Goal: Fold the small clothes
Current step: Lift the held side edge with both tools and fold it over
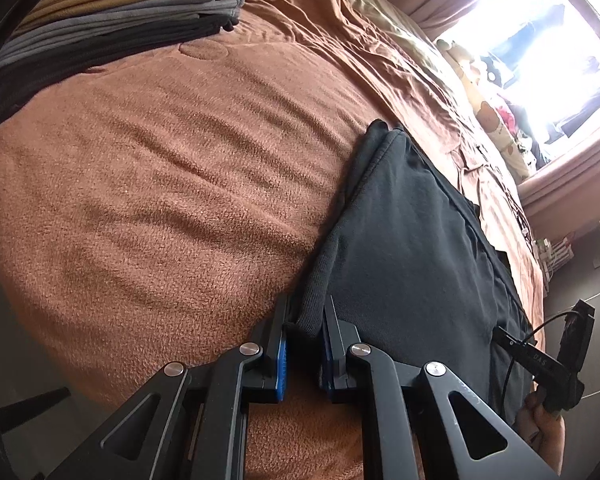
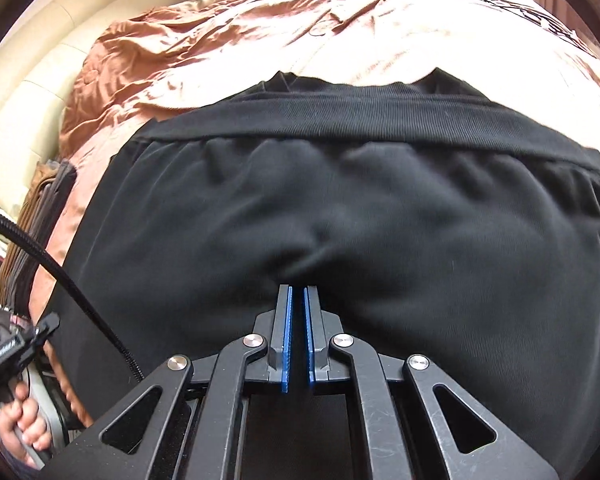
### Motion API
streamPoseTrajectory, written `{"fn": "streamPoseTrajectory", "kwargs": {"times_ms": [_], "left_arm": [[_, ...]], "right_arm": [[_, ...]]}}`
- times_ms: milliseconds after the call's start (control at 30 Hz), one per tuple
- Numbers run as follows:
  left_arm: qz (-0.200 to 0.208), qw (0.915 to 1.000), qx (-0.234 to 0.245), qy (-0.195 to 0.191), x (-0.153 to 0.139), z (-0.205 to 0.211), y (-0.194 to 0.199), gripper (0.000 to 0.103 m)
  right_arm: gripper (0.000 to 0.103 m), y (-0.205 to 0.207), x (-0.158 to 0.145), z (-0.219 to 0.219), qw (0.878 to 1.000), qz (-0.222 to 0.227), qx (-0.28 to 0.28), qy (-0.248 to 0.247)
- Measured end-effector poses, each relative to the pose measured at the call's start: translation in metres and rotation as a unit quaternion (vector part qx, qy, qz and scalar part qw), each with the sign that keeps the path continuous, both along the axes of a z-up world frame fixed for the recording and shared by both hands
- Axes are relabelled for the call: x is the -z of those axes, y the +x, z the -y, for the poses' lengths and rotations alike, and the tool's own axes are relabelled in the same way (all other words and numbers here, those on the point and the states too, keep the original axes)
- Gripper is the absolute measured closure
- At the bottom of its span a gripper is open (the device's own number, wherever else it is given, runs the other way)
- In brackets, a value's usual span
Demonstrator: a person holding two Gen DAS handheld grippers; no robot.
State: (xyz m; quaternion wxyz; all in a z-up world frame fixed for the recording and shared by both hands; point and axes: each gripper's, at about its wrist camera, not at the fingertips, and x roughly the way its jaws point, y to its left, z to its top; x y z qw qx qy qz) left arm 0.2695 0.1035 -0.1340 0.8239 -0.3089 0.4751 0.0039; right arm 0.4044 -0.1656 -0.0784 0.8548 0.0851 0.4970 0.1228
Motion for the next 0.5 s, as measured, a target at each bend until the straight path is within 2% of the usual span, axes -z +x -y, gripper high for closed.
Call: {"fn": "streamPoseTrajectory", "kwargs": {"times_ms": [267, 500], "left_arm": [[0.003, 0.9999, -0.001, 0.013, -0.001, 0.003, -0.001, 0.089], [0.004, 1.0, -0.004, -0.008, 0.002, -0.003, -0.003, 0.089]], "right_arm": [[0.101, 0.045, 0.004, -0.008, 0.999, -0.016, 0.014, -0.031], [0.102, 0.079, 0.007, -0.011, 0.998, -0.022, 0.024, -0.044]]}}
